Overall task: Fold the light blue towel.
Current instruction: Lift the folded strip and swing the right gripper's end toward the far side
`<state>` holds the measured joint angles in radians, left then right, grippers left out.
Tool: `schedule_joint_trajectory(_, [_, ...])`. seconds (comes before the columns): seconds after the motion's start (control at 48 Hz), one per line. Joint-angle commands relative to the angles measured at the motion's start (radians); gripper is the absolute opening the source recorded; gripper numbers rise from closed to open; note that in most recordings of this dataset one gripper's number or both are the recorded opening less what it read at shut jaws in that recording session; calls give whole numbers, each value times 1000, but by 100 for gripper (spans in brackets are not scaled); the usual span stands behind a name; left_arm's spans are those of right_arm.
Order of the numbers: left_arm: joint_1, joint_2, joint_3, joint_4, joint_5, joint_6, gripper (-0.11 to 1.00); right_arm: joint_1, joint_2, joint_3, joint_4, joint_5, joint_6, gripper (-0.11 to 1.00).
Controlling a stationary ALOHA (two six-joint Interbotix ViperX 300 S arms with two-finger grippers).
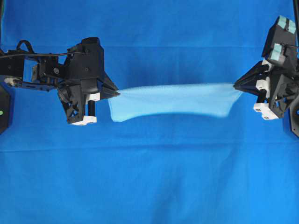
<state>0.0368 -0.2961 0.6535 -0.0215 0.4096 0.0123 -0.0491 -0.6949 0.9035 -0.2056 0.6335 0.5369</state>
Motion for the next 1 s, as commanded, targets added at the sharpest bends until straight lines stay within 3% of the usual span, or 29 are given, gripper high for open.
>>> schedule_joint_trajectory(0.0, [-3,-17,-17,0,-3,-2,2,0,3,-23,-3,0,-2,1])
schedule_joint_trajectory(0.271, [-40,-9,-20,-2,-17,-6,2,-31,15,-31,-64,-8,0,1])
schedule_joint_trajectory(0.583, [-178,74,-74,-2,-133,-20,2,-218,109,-67,-199,-80,-12,1])
schedule_joint_trajectory(0.978, [-259,249,-229,-2,-218,-3,2,-333,356,-244,-311,-224,-21,1])
